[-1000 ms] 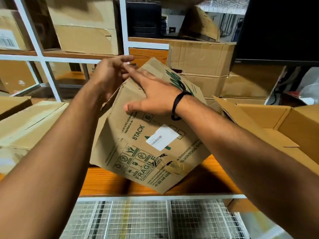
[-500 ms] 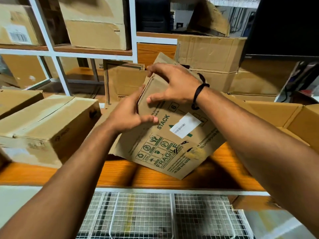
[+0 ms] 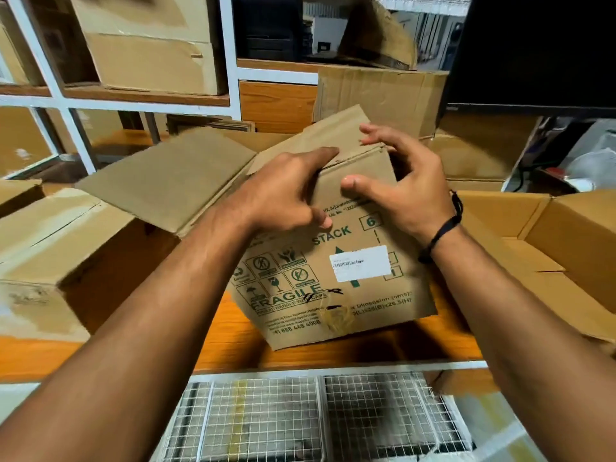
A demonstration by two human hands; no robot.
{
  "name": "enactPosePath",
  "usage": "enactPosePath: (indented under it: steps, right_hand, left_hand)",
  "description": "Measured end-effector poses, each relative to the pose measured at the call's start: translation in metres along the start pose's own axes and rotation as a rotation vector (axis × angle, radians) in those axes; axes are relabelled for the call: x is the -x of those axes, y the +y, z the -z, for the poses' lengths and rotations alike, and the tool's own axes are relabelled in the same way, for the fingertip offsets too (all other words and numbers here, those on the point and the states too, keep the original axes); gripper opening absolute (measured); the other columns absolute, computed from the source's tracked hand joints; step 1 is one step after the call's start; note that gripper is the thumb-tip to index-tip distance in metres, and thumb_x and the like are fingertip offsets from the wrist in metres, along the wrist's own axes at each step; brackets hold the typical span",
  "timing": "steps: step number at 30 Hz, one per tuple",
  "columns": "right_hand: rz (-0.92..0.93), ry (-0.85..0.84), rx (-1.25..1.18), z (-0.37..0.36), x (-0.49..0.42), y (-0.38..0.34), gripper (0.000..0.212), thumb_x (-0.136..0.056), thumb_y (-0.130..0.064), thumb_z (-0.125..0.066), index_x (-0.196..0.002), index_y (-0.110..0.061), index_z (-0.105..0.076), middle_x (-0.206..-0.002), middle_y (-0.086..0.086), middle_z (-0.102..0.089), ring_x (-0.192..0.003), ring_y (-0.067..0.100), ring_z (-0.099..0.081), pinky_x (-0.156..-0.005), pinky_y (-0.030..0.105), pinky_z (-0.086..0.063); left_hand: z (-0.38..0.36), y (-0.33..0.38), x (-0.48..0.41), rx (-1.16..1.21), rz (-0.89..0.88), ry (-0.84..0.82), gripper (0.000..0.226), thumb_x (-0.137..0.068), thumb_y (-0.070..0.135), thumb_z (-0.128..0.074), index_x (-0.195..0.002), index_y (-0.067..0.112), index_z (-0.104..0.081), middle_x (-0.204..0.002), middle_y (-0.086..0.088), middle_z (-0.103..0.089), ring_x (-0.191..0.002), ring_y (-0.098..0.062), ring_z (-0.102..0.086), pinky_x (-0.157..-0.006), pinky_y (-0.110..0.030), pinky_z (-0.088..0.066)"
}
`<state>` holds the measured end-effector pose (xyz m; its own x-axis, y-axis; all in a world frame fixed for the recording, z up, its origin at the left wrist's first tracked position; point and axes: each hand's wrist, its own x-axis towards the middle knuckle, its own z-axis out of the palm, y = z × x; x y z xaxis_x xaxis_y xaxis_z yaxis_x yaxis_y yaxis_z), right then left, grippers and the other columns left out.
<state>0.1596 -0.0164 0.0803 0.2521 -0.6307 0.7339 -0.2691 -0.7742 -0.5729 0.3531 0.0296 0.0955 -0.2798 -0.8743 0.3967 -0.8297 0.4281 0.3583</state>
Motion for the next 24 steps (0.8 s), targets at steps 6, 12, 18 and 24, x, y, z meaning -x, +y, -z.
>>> enactPosePath:
  steps: [6, 12, 18, 24]
  right_hand:
    - [-0.040, 0.139, -0.003, 0.006, 0.044, 0.030, 0.045, -0.067, -0.033, -0.083, -0.106, -0.030, -0.060, -0.132, -0.010, -0.056, -0.129, 0.010, -0.048, -0.108, 0.046, -0.040]
    - [-0.062, 0.160, 0.002, 0.022, 0.061, 0.048, 0.049, -0.068, -0.027, -0.082, -0.110, -0.024, -0.058, -0.135, -0.003, -0.055, -0.130, 0.012, -0.047, -0.109, 0.042, -0.038]
    - [-0.150, 0.105, 0.040, 0.044, 0.086, 0.064, 0.055, -0.066, -0.038, -0.080, -0.116, -0.032, -0.057, -0.136, -0.015, -0.051, -0.132, 0.002, -0.043, -0.110, 0.031, -0.037]
    - [-0.105, -0.016, 0.195, 0.059, 0.099, 0.073, 0.061, -0.072, -0.049, -0.074, -0.126, -0.027, -0.057, -0.137, -0.008, -0.052, -0.130, -0.001, -0.043, -0.112, 0.027, -0.034]
  left_hand:
    - [-0.031, 0.012, -0.011, -0.185, -0.109, -0.115, 0.102, -0.069, 0.036, -0.080, -0.150, 0.019, -0.020, -0.157, -0.002, -0.024, -0.144, -0.016, -0.023, -0.118, -0.033, -0.021]
    - [-0.044, 0.014, -0.028, -0.243, -0.159, -0.179, 0.107, -0.065, 0.051, -0.079, -0.150, 0.024, -0.021, -0.157, 0.001, -0.023, -0.144, -0.015, -0.023, -0.117, -0.039, -0.025]
    - [-0.022, -0.018, -0.019, -0.250, -0.005, -0.250, 0.122, -0.043, 0.084, -0.062, -0.148, 0.044, -0.012, -0.160, 0.002, -0.009, -0.146, -0.017, -0.014, -0.118, -0.051, -0.012]
    - [-0.040, -0.020, -0.014, -0.341, 0.083, -0.406, 0.118, -0.061, 0.060, -0.077, -0.152, 0.028, -0.009, -0.159, 0.004, -0.017, -0.145, -0.018, -0.020, -0.117, -0.036, -0.018]
